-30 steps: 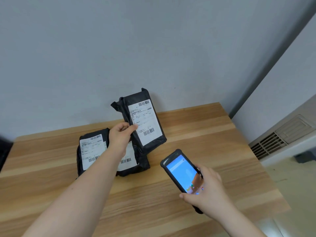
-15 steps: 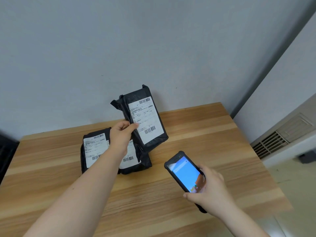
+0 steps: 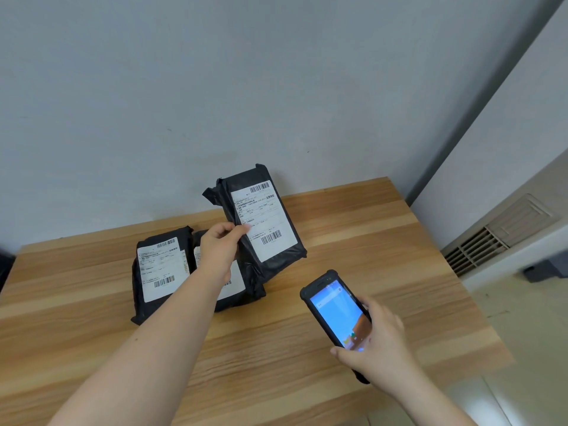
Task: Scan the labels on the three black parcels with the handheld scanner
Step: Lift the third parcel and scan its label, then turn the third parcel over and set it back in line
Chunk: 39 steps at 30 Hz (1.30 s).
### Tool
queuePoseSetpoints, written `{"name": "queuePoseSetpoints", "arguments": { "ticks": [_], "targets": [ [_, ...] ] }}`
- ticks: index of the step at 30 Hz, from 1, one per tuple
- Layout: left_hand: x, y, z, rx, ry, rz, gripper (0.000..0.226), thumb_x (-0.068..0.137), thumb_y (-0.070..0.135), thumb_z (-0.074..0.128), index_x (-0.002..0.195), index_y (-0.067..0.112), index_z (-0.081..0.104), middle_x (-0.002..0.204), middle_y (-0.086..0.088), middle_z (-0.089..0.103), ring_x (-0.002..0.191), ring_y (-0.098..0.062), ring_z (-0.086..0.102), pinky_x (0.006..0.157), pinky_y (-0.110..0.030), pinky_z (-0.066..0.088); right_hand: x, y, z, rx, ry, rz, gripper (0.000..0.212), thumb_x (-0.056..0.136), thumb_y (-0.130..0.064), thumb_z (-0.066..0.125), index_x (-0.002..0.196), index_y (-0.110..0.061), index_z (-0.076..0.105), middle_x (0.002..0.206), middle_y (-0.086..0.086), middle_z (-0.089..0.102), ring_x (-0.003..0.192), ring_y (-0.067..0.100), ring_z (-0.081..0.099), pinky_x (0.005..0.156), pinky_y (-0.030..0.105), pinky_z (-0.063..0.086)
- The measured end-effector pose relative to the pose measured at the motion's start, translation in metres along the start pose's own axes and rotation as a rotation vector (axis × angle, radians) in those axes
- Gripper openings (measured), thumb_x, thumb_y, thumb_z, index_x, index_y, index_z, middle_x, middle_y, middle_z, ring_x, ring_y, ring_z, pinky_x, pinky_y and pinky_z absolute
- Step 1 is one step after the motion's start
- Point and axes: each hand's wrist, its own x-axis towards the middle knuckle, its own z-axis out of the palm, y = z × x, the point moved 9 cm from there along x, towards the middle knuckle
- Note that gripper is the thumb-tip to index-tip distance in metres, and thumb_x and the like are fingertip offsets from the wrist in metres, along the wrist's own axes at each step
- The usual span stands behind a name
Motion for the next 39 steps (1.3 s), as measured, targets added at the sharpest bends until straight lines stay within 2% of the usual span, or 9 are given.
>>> {"name": "queuePoseSetpoints", "arguments": {
  "ticks": [5, 10, 13, 19, 23, 26, 29, 33, 39],
  "targets": [
    [0.005, -0.036, 0.016, 0.023, -0.024, -0.095, 0.026, 0.088, 0.014, 0.072, 0.068, 0.015, 0.055, 0.091, -0.007, 0.079, 0.088, -0.025, 0.076, 0.071, -0.044, 0.063, 0.004, 0.018, 0.005, 0.038, 0.015, 0.049, 0.094, 0.053, -0.038, 0.084, 0.135, -0.027, 0.039, 0.118, -0.012, 0.046, 0.111, 0.007, 0.029, 0.086, 0.027, 0.032],
    [0.013, -0.069, 0.027, 0.073, 0.022, -0.189, 0.034, 0.093, 0.017, 0.064, 0.07, 0.017, 0.039, 0.102, -0.015, 0.073, 0.095, -0.032, 0.071, 0.075, -0.055, 0.061, 0.01, 0.04, 0.013, 0.078, 0.045, 0.115, 0.096, 0.051, -0.038, 0.087, 0.134, -0.025, 0.039, 0.106, -0.022, 0.039, 0.106, 0.001, 0.025, 0.085, 0.027, 0.032],
    [0.021, -0.082, 0.031, 0.099, 0.053, -0.202, 0.026, 0.096, 0.017, 0.058, 0.076, 0.019, 0.042, 0.097, -0.013, 0.065, 0.092, -0.03, 0.067, 0.062, -0.043, 0.058, 0.014, 0.047, 0.021, 0.02, 0.053, 0.106, 0.095, 0.052, -0.041, 0.084, 0.135, -0.026, 0.04, 0.105, -0.015, 0.045, 0.103, 0.005, 0.027, 0.077, 0.024, 0.034],
    [0.041, -0.094, 0.035, 0.158, 0.144, -0.199, 0.013, 0.096, 0.024, 0.058, 0.09, 0.018, 0.048, 0.095, -0.006, 0.054, 0.083, -0.016, 0.057, 0.076, -0.043, 0.059, 0.022, 0.061, 0.037, 0.033, 0.048, 0.129, 0.084, 0.051, -0.043, 0.082, 0.124, -0.035, 0.041, 0.099, -0.019, 0.044, 0.1, 0.007, 0.031, 0.07, 0.014, 0.033],
    [0.042, -0.094, 0.055, 0.358, 0.105, -0.109, 0.043, 0.084, 0.046, 0.069, 0.111, 0.025, 0.044, 0.116, -0.001, 0.053, 0.099, -0.025, 0.057, 0.089, -0.044, 0.052, 0.026, 0.064, 0.042, 0.037, 0.06, 0.125, 0.079, 0.05, -0.038, 0.085, 0.117, -0.033, 0.044, 0.098, -0.013, 0.047, 0.099, 0.009, 0.033, 0.07, 0.011, 0.03],
    [0.037, -0.102, 0.077, 0.402, 0.013, -0.114, 0.051, 0.084, 0.044, 0.069, 0.124, 0.024, 0.044, 0.123, -0.004, 0.05, 0.099, -0.022, 0.052, 0.077, -0.031, 0.04, 0.028, 0.067, 0.044, 0.066, 0.065, 0.124, 0.081, 0.05, -0.036, 0.085, 0.117, -0.037, 0.041, 0.095, -0.015, 0.049, 0.097, 0.009, 0.034, 0.07, 0.009, 0.03],
    [0.037, -0.112, 0.082, 0.375, -0.017, -0.169, 0.055, 0.085, 0.04, 0.069, 0.131, 0.021, 0.045, 0.124, -0.007, 0.053, 0.104, -0.025, 0.056, 0.083, -0.035, 0.045, 0.03, 0.07, 0.046, 0.091, 0.066, 0.136, 0.081, 0.051, -0.034, 0.086, 0.113, -0.041, 0.035, 0.093, -0.017, 0.049, 0.097, 0.008, 0.033, 0.07, 0.009, 0.03],
    [0.042, -0.118, 0.069, 0.352, 0.012, -0.198, 0.052, 0.085, 0.033, 0.069, 0.131, 0.02, 0.048, 0.113, -0.003, 0.053, 0.1, -0.024, 0.057, 0.096, -0.048, 0.052, 0.035, 0.07, 0.044, 0.086, 0.086, 0.136, 0.077, 0.052, -0.032, 0.088, 0.107, -0.04, 0.034, 0.091, -0.018, 0.047, 0.095, 0.01, 0.034, 0.069, 0.011, 0.03],
    [0.05, -0.114, 0.057, 0.333, 0.029, -0.186, 0.055, 0.083, 0.032, 0.072, 0.131, 0.021, 0.049, 0.091, 0.019, 0.037, 0.099, -0.019, 0.05, 0.097, -0.048, 0.051, 0.045, 0.072, 0.043, 0.04, 0.115, 0.138, 0.084, 0.051, -0.032, 0.088, 0.122, -0.027, 0.045, 0.087, -0.023, 0.039, 0.09, 0.006, 0.03, 0.073, 0.028, 0.033]
  ]
}}
